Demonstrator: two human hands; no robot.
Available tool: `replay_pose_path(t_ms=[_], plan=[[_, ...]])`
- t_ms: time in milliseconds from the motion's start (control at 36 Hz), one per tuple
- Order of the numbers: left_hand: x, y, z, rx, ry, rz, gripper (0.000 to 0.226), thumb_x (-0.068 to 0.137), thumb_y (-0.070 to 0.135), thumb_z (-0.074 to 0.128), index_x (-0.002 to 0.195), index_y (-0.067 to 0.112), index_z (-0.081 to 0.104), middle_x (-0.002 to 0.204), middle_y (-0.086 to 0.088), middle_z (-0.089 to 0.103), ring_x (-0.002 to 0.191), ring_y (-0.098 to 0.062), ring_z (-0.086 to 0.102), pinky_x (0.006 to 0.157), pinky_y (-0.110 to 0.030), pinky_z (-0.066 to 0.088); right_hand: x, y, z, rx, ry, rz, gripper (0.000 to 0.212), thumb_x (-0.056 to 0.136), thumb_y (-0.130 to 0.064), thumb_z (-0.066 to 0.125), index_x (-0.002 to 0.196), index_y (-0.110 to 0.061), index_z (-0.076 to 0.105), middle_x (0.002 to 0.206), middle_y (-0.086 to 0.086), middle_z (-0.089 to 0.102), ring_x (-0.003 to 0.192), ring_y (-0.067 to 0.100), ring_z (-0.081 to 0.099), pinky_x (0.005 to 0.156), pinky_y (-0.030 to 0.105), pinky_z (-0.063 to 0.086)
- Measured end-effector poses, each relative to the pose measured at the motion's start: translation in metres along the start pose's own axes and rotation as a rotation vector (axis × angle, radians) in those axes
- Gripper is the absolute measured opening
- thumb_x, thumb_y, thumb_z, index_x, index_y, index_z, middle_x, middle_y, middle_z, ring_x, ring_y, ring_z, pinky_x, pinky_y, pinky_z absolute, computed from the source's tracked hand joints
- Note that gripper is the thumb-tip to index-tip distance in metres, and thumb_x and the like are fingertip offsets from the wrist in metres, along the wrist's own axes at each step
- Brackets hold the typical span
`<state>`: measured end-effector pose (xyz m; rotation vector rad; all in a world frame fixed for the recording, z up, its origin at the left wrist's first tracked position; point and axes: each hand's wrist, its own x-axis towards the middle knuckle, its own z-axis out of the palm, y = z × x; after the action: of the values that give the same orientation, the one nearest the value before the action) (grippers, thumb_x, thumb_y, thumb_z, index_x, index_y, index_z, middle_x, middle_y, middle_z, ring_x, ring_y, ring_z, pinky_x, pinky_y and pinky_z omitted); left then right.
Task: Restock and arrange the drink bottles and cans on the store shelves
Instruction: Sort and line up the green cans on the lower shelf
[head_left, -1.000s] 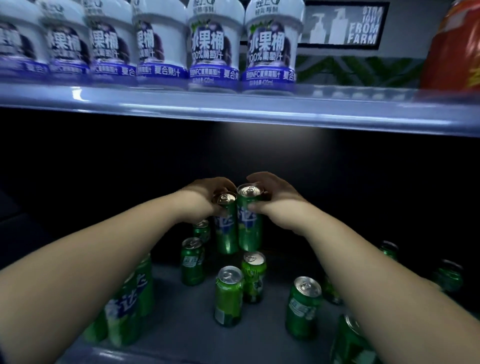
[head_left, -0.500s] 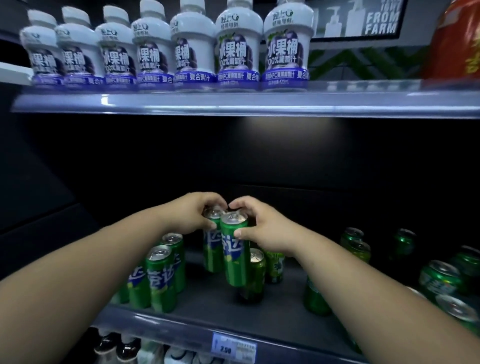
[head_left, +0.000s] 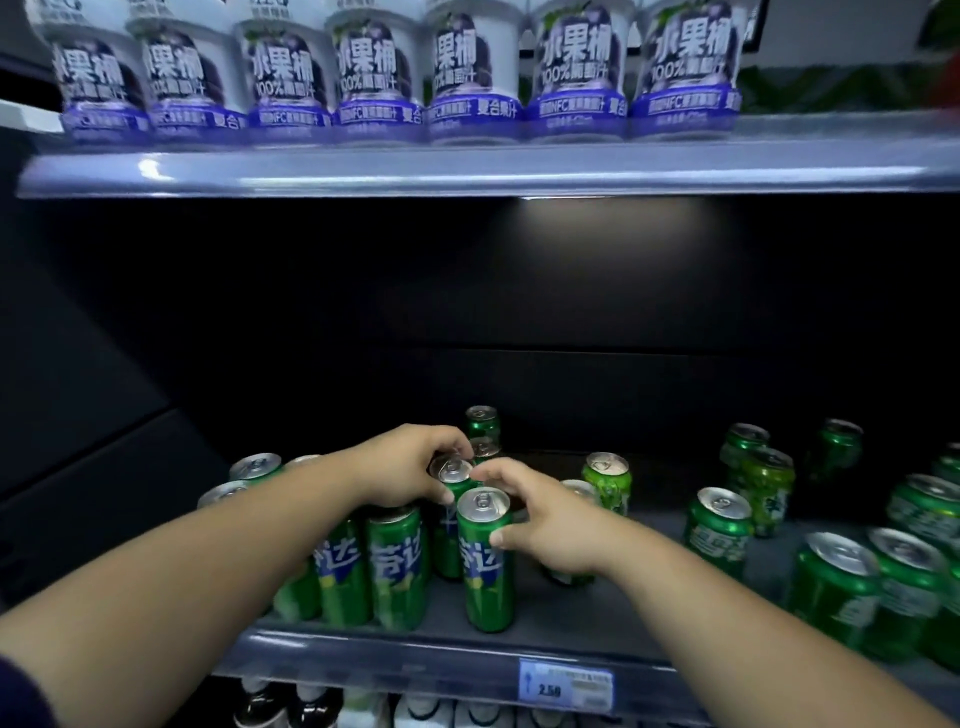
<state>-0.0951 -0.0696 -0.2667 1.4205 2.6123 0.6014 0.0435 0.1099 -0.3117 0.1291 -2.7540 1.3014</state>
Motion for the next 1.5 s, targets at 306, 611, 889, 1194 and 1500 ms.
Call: replay_pose_path(t_ms=[306,611,889,1194,1500], plan=[[0.013,-0.020,0.003,-0.065,-0.086,0.083,0.048,0.085,0.027,0.078,0.129,0.026,0.060,0.120,0.014,0.062,0.111,-0.004,0.059,0.094,-0.015,0.043,-0.014,0.007,0.026,0.223,0.138,0.060,0.056,0.086,-0.007,0.067,0.126,-0.040,0.046,0.140,-0.007,0.051,0.133,0.009,0.050,0.109,0.035,0.046],[0.028,-0.036,0.012,-0.025,-0.012,-0.088,0.024,0.101,0.040,0.051,0.106,0.028,0.071,0.102,0.008,0.071,0.096,-0.012,0.064,0.091,-0.038,0.053,-0.036,0.040,0.090,0.209,0.371,0.292,0.058,0.077,-0.016,0.086,0.118,-0.040,0.052,0.119,-0.012,0.065,0.108,0.003,0.063,0.097,0.033,0.055],[0.027,-0.035,0.012,-0.076,0.009,-0.138,0.024,0.098,0.039,0.052,0.093,0.027,0.072,0.089,0.002,0.074,0.086,-0.018,0.067,0.085,-0.043,0.056,-0.021,0.040,0.111,0.200,0.380,0.247,0.059,0.073,-0.027,0.086,0.117,-0.047,0.052,0.119,-0.010,0.067,0.108,0.004,0.063,0.092,0.031,0.057],[0.023,-0.033,0.010,-0.062,-0.024,-0.132,0.029,0.097,0.042,0.051,0.092,0.021,0.071,0.090,-0.003,0.073,0.089,-0.023,0.067,0.085,-0.045,0.055,-0.019,0.045,0.115,0.219,0.387,0.221,0.060,0.063,-0.035,0.087,0.115,-0.045,0.058,0.108,-0.002,0.068,0.096,0.011,0.066,0.080,0.023,0.054],[0.024,-0.033,0.010,-0.100,-0.046,-0.136,0.031,0.097,0.039,0.051,0.092,0.016,0.071,0.089,-0.007,0.073,0.088,-0.027,0.068,0.080,-0.043,0.054,-0.021,0.059,0.115,0.351,0.394,0.256,0.048,0.068,-0.009,0.092,0.107,-0.022,0.067,0.105,0.001,0.073,0.095,0.005,0.069,0.080,0.022,0.053]])
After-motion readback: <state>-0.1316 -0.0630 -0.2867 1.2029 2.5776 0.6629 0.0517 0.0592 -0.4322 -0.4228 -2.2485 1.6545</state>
